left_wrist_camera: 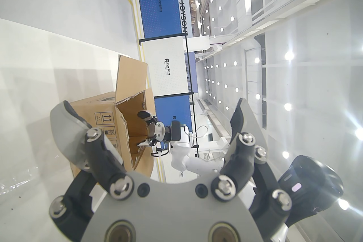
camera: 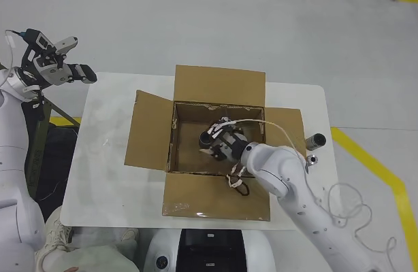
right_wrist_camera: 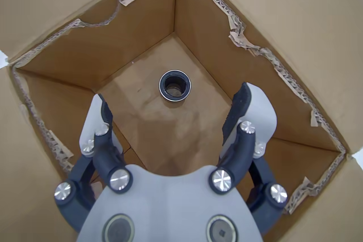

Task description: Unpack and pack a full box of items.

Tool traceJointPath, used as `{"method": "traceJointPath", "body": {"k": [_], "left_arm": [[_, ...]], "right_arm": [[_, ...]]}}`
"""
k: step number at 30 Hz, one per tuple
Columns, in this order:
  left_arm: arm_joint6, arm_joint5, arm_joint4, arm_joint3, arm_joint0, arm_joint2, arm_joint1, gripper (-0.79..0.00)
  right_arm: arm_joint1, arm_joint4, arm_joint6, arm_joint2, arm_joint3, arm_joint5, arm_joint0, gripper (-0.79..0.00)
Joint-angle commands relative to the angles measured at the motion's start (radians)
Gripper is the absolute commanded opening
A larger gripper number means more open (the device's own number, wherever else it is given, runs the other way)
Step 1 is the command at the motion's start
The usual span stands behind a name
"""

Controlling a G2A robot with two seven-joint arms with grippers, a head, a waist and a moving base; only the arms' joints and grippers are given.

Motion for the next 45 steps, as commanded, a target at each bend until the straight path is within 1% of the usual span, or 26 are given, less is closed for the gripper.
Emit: {"method": "traceJointPath", "body": {"k": [1,6,12,22,30,32,34,36,38,40,44,45], "left_arm": [[0.000,0.000,0.000,0.000,0.000,0.000,0.000,0.000],[0.000,0.000,0.000,0.000,0.000,0.000,0.000,0.000],[0.000,0.000,0.000,0.000,0.000,0.000,0.000,0.000],[0.000,0.000,0.000,0.000,0.000,0.000,0.000,0.000],[0.000,0.000,0.000,0.000,0.000,0.000,0.000,0.000],[0.000,0.000,0.000,0.000,0.000,0.000,0.000,0.000],[0.000,0.000,0.000,0.000,0.000,0.000,0.000,0.000],[0.000,0.000,0.000,0.000,0.000,0.000,0.000,0.000],[0.000,0.000,0.000,0.000,0.000,0.000,0.000,0.000],[0.000,0.000,0.000,0.000,0.000,0.000,0.000,0.000],[0.000,0.000,0.000,0.000,0.000,0.000,0.000,0.000],[0.000,0.000,0.000,0.000,0.000,0.000,0.000,0.000]], "right_arm": [[-0.008,-0.003,0.006,-0.025,0.035,0.015,0.026,-0.018],[-0.030,-0.005,0.019,-0.079,0.113,0.050,0.082,-0.022],[-0.054,-0.001,0.022,-0.129,0.188,0.081,0.124,-0.018],[-0.091,0.039,0.015,-0.182,0.312,0.089,0.186,-0.028],[-0.116,0.060,0.022,-0.205,0.385,0.078,0.229,-0.043],[-0.121,0.066,0.023,-0.208,0.399,0.074,0.238,-0.077],[-0.125,0.072,0.023,-0.209,0.411,0.068,0.244,-0.092],[-0.129,0.084,0.023,-0.208,0.423,0.064,0.250,-0.194],[-0.132,0.095,0.021,-0.205,0.435,0.060,0.253,-0.249],[-0.135,0.101,0.019,-0.204,0.444,0.057,0.256,-0.366],[-0.139,0.107,0.016,-0.199,0.453,0.050,0.256,-0.486],[-0.139,0.110,0.014,-0.196,0.451,0.048,0.254,-0.551]]}}
